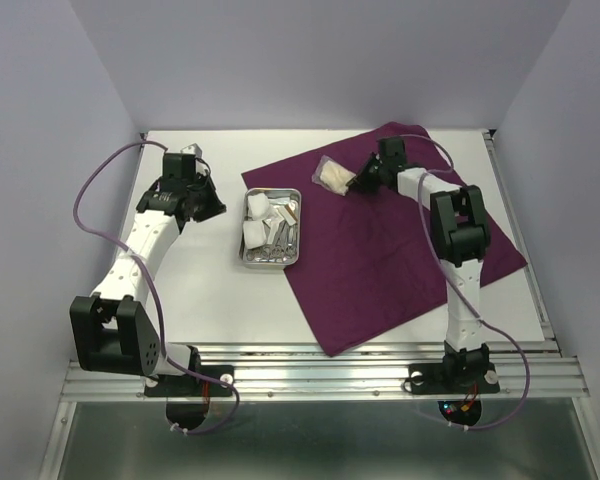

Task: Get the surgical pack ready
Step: Move the medical item into the surgical kit.

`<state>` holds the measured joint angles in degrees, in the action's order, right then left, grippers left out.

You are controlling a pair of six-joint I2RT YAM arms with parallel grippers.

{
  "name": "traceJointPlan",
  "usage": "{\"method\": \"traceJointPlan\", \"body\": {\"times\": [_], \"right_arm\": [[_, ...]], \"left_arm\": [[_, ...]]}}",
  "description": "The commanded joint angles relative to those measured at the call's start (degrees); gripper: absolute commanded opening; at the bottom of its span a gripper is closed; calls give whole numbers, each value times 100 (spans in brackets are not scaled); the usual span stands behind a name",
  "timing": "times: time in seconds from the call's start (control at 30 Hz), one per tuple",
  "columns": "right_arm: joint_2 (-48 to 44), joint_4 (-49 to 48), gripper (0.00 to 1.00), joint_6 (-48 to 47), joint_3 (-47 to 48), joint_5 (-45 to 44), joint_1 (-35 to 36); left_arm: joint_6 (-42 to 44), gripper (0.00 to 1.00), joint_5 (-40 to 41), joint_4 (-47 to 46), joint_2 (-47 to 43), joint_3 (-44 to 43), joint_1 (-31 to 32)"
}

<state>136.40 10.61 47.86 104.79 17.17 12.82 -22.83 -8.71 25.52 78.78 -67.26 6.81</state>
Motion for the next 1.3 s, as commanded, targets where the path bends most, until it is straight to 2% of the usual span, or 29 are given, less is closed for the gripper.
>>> {"method": "traceJointPlan", "body": {"times": [0.0, 0.1, 0.27, 0.3, 0.37, 0.43, 0.47, 0.53, 0.57, 0.63, 0.73, 0.83, 0.93, 1.07, 1.17, 1.27], "right_arm": [[-1139, -392, 1, 381, -1115, -951, 45], [-2071, -1207, 1, 549, -2610, -1049, 97], [-3624, -1728, 1, 986, -4753, -1445, 221], [-3847, -1860, 1, 1128, -5471, -1436, 221], [-4399, -1984, 1, 1339, -6012, -1444, 396], [-4691, -1836, 9, 1472, -6460, -1453, 711], [-4893, -1521, 28, 1420, -6489, -1462, 844], [-5061, -1205, 40, 1227, -6463, -1453, 1134], [-5140, -1080, 51, 974, -6376, -1418, 1361], [-5325, -293, 60, 656, -6209, -1392, 1425], [-5693, 616, 66, -134, -5883, -1820, 1425], [-5949, 890, 68, -1101, -5655, -2662, 1425], [-5696, 916, 68, -1734, -5181, -2710, 1083], [-4372, 1162, 66, -2665, -4110, -1938, 697], [-3824, 1172, 68, -2851, -3598, -981, 362], [-3305, 1110, 69, -2984, -3352, -462, 186]], "left_arm": [[15, 0, -8, -73, -311, 195, 13], [7, 0, -78, -143, -302, 319, 13], [59, 0, -96, -100, 22, 188, 14], [59, 0, -96, -91, 49, 179, 22], [33, 0, -96, -170, 76, 170, 13], [7, 0, -148, -222, 137, 161, 13], [-11, 0, -175, -231, 216, 135, 13], [-46, 0, -184, -231, 286, 108, 13], [-64, 0, -218, -249, 365, 91, 13], [-55, 0, -236, -249, 427, 65, 22], [-72, 0, -184, -258, 489, 38, 22], [-90, 0, -175, -372, 454, 82, 40], [-178, 0, -140, -468, 340, 170, 57], [-222, 0, -149, -460, 269, 117, 57], [-143, 0, -114, -381, 260, 73, 57], [-73, 0, 62, -276, 208, 29, 57]]}}
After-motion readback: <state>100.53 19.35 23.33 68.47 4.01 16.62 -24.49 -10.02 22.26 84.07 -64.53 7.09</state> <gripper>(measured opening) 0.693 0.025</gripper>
